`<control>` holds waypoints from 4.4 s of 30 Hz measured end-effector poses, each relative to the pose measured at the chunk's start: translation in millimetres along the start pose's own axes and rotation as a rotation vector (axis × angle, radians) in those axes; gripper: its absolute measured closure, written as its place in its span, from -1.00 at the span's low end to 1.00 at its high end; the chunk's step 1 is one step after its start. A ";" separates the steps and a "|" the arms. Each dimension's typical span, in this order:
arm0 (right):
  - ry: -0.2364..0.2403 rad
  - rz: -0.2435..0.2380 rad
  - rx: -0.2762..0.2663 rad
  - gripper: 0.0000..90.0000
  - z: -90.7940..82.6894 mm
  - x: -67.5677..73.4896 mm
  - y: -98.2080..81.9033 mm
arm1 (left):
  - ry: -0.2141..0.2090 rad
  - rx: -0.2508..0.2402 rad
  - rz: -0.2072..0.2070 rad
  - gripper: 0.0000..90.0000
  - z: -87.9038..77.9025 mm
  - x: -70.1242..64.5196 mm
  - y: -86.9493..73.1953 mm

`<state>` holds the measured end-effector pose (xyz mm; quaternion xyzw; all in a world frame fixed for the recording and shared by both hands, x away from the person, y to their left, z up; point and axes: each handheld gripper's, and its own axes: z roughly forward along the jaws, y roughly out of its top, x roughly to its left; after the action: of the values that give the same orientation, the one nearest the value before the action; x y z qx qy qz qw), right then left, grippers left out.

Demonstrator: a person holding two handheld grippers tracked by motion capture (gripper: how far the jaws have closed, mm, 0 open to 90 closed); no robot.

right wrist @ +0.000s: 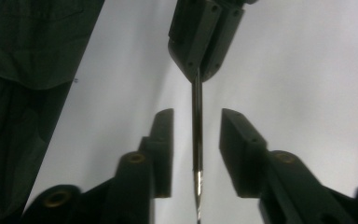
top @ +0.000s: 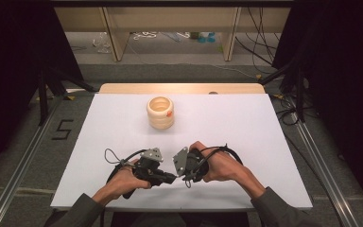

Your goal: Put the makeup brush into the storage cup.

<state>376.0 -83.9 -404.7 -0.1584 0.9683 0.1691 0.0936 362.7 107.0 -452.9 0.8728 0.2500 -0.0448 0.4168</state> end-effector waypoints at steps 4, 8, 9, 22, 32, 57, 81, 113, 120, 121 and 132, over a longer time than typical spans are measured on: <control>-0.079 0.098 -0.052 0.07 -21.9 -1.0 -11.2 | 0.039 -0.049 -0.025 0.88 -6.3 4.9 0.5; -0.144 0.260 -0.149 -0.11 -40.9 -2.4 -24.0 | 0.066 -0.105 -0.047 0.88 -12.0 8.4 1.4; -0.160 0.299 -0.179 -0.17 -44.3 -2.6 -26.7 | 0.080 -0.119 -0.055 0.88 -13.4 8.2 1.6; -0.279 0.798 -0.471 -0.43 -38.0 1.6 -67.5 | 0.174 -0.305 -0.092 0.88 -28.4 11.1 2.9; -0.239 0.923 -0.574 -0.57 -24.7 -0.5 -74.0 | 0.225 -0.394 -0.107 0.88 -34.9 8.6 3.1; -0.167 1.081 -0.864 -0.46 -12.0 -6.3 -67.3 | 0.264 -0.528 -0.095 0.88 -35.7 -2.3 3.4; -0.119 1.110 -1.008 -0.21 -5.9 -13.5 -58.3 | 0.251 -0.561 -0.074 0.88 -34.3 -9.0 4.5; -0.070 1.111 -1.089 0.34 -1.6 -15.8 -51.5 | 0.238 -0.589 -0.029 0.88 -32.4 -14.7 6.6; -0.085 1.097 -1.117 0.52 -2.3 -16.4 -52.9 | 0.237 -0.592 -0.027 0.88 -32.9 -15.4 6.5; -0.076 1.105 -1.113 0.54 -2.7 -15.7 -52.9 | 0.234 -0.593 -0.031 0.88 -32.7 -15.8 6.5; -0.015 1.054 -1.166 0.90 -4.1 -12.2 -48.1 | 0.214 -0.558 -0.052 0.72 -29.0 -7.5 4.3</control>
<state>403.2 -124.9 -412.4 0.2993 0.6701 0.6731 -0.0907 354.5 123.6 -429.0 0.7177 0.3174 0.1071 0.6105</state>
